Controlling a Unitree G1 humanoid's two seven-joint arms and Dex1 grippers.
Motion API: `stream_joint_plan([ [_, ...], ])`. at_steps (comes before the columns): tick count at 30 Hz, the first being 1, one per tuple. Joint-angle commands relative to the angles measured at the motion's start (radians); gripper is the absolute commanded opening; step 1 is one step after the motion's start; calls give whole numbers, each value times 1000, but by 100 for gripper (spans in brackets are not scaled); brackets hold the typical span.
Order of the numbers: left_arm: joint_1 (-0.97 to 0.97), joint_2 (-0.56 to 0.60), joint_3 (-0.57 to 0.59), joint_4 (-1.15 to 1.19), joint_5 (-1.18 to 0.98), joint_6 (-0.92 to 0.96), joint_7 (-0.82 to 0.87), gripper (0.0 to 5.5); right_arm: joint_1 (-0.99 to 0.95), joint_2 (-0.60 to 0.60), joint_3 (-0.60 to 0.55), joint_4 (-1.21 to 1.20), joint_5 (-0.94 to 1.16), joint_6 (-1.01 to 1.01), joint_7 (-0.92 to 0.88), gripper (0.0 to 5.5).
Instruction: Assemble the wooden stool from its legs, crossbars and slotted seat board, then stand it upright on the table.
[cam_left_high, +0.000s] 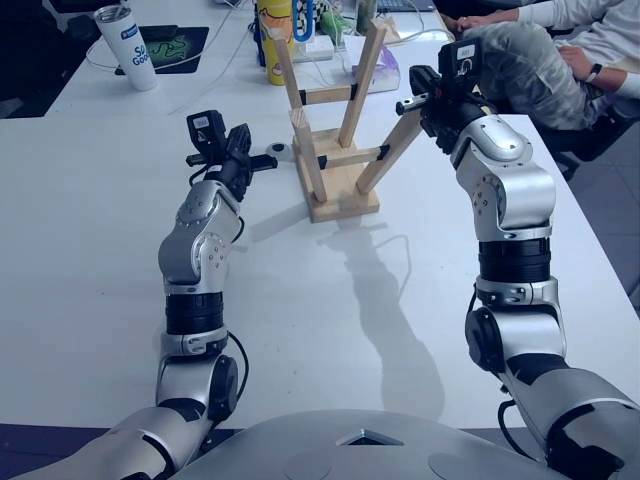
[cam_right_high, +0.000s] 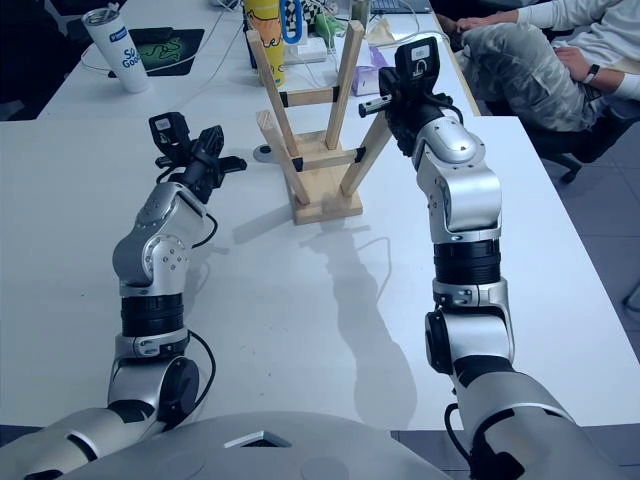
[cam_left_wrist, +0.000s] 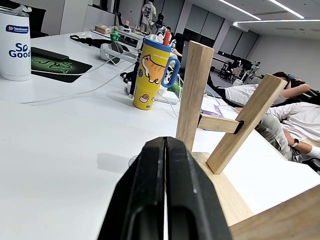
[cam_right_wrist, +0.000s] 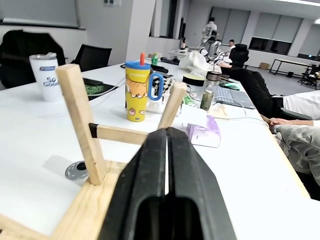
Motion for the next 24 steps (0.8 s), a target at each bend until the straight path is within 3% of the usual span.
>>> stream_joint_plan([
  [1,13,-5,0,16,12,-14,-9,2,2,46,-34,29,34,-43,-1,0],
  [7,19,-7,7,58,29,-53,-11,2,-100,81,-191,2,141,-189,-44,0],
  [12,67,-10,12,54,54,-82,1,2,-156,-39,-300,245,88,-325,-132,0],
  [18,125,65,22,73,145,-81,22,2,-67,-183,-245,722,-87,-481,-162,0],
  [24,156,86,-11,97,186,-91,-13,2,37,-81,-120,687,-114,-502,-39,0],
])
